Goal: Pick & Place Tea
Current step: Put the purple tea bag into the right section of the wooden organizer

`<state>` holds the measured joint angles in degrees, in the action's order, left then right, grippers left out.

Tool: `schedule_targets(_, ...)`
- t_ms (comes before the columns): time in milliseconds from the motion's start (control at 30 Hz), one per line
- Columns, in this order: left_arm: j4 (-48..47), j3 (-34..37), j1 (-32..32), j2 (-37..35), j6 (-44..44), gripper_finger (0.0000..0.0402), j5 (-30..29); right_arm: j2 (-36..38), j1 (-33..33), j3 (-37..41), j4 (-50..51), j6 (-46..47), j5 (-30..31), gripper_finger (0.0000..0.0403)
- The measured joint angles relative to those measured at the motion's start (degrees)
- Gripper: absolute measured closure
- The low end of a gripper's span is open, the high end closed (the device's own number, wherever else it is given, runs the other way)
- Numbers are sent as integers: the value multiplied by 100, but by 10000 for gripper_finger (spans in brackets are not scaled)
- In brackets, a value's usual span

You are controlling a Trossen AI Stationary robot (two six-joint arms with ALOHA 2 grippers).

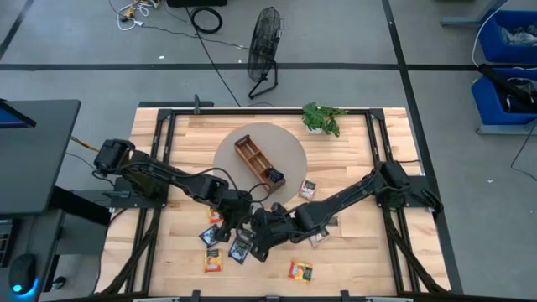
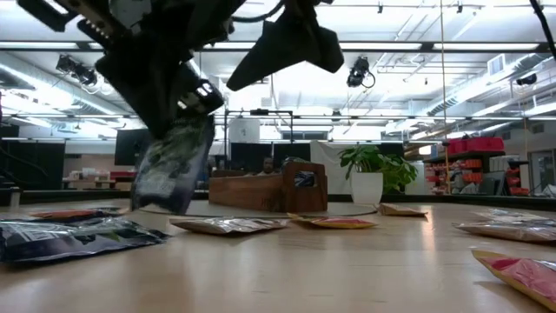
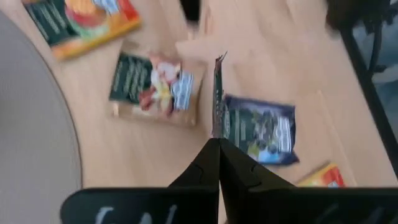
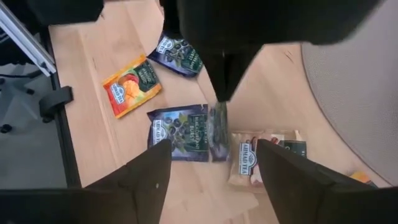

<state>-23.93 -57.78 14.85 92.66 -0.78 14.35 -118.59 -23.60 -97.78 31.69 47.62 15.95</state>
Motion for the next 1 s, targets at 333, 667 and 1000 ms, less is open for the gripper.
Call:
schedule_targets(333,127,2,13,-604,-17,401,-17,-13,217,0,105,-32,-209,179)
schedule_targets(667,82,-4,7,-655,-32,401,-114,-21,372,2,57,-91,-751,280)
schedule_targets(1000,95,-2,-1,-657,-195,362,74,-23,361,4,-9,-95,-740,399)
